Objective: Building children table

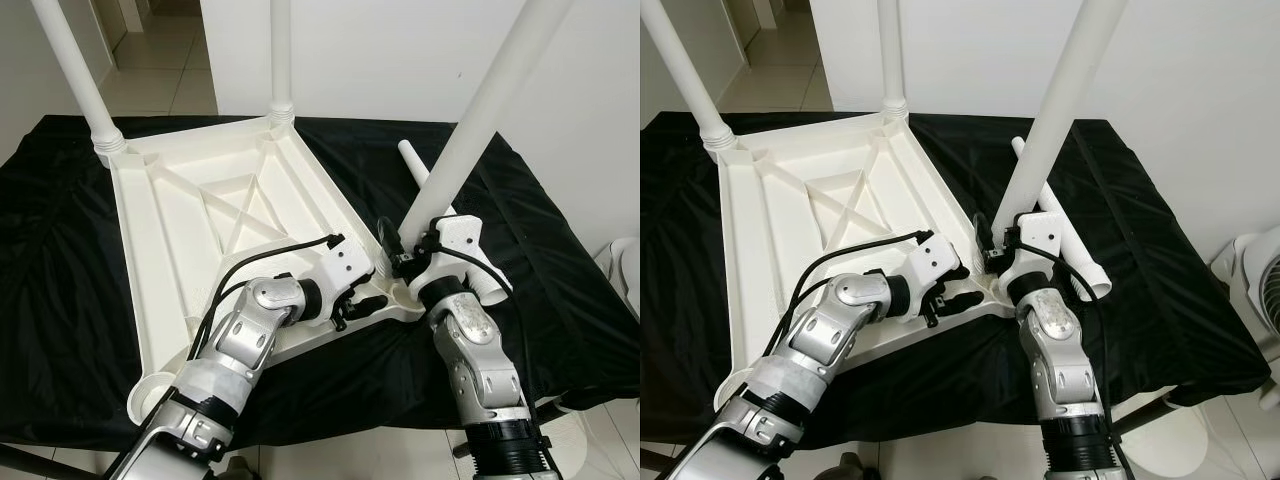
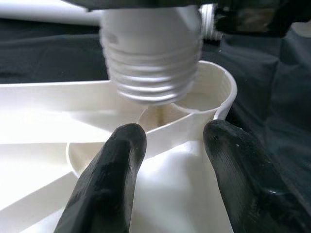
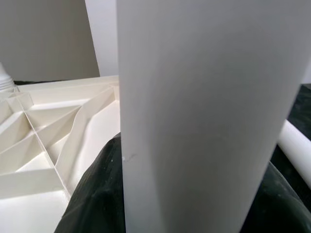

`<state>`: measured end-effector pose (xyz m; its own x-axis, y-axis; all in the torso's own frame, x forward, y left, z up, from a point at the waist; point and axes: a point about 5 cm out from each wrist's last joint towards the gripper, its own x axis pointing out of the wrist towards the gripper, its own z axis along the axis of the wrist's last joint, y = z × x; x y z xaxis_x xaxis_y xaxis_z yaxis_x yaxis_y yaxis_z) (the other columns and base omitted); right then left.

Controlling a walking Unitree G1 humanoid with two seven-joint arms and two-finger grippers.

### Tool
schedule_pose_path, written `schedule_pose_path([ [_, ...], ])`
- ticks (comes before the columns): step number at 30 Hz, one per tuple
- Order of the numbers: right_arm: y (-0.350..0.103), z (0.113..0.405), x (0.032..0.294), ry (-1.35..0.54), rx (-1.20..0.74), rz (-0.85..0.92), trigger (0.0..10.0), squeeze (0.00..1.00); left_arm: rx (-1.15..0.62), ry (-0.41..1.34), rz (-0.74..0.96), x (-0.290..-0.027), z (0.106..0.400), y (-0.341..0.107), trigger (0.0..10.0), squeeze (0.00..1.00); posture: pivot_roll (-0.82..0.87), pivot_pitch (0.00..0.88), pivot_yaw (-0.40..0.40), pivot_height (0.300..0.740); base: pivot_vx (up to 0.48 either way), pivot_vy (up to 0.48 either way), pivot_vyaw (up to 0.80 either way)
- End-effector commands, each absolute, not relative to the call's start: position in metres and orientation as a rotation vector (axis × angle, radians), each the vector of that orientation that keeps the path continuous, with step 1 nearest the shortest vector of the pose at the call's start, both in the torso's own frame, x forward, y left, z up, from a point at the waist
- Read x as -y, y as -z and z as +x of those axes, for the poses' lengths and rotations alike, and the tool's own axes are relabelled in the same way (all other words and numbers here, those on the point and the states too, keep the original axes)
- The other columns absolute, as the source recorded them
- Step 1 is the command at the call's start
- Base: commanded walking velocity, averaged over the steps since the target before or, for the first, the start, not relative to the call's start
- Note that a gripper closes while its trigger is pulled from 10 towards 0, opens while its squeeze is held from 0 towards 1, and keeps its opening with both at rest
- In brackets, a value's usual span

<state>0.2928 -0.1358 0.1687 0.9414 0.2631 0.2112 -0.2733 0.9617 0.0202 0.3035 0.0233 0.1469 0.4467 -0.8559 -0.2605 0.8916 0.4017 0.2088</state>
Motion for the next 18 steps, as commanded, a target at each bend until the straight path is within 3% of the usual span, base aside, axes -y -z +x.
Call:
schedule_pose_path([
  [1,-0.171,0.29,0.137,-0.282,0.215,0.035,10.0,0.0,-0.089,0.925,0.356,-0.03,0.31,-0.146,10.0,0.0,0.03,0.018,-0.02,0.74,0.0,0.0,0.0],
  [18,-0.151,0.282,0.146,-0.275,0.138,-0.001,10.0,0.0,-0.026,0.973,0.325,-0.037,0.284,-0.144,10.0,0.0,0.05,0.036,-0.012,0.74,0.0,0.0,0.0],
])
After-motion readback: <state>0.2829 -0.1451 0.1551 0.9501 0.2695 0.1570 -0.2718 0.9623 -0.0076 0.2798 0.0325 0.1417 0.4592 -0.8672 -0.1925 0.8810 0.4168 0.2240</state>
